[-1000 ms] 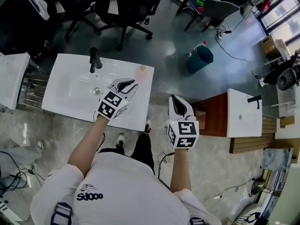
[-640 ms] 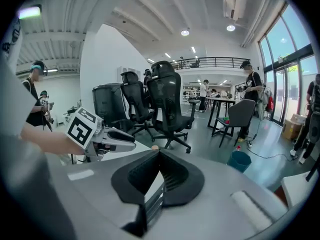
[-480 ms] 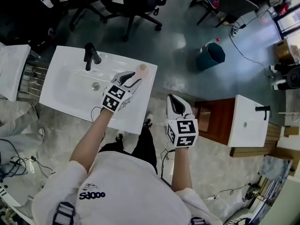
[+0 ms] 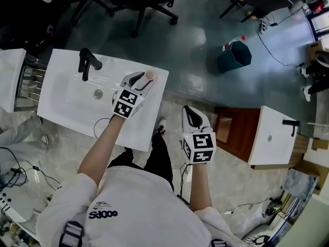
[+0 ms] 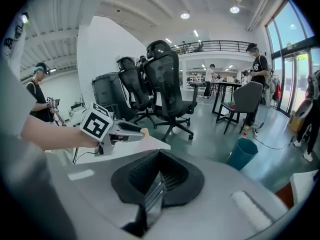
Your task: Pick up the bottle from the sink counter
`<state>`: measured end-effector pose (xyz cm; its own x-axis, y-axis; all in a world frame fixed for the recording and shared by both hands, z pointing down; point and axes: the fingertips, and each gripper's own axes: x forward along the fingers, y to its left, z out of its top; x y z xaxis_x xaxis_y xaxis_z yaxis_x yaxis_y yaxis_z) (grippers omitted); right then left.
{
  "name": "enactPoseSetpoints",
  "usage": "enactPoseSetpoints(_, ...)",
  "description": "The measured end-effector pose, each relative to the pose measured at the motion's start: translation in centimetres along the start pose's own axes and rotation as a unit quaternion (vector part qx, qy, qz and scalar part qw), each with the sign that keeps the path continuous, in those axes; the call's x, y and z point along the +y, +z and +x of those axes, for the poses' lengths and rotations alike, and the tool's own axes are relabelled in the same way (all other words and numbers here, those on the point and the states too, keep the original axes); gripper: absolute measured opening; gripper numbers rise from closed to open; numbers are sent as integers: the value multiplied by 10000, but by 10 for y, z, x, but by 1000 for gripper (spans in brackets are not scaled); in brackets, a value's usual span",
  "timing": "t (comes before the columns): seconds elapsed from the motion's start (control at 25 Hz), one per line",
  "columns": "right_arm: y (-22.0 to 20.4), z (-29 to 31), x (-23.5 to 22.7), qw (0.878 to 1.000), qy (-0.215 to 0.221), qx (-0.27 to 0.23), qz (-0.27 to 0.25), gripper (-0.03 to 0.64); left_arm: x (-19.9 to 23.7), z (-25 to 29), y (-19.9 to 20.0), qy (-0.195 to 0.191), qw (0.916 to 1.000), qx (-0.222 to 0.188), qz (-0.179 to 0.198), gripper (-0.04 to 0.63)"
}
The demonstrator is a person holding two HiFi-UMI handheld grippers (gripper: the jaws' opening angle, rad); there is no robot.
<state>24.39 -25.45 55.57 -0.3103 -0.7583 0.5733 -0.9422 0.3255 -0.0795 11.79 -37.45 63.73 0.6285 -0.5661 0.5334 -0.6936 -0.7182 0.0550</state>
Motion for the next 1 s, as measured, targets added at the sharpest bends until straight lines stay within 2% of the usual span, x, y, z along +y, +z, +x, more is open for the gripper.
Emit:
enactPoseSetpoints(0.48, -11, 13, -17, 9996, -1, 257, 85, 11, -3, 31, 3, -38, 9998, -170, -33, 178)
enactPoseSetpoints(0.84, -27, 12, -16, 9987, -12, 465, 186, 11, -8, 44, 1, -75, 9999, -141, 10, 178)
enactPoseSetpoints(1.0, -26, 10, -18, 9986, -72, 468, 224, 11, -5, 48, 3, 2, 9998, -197, 28, 158)
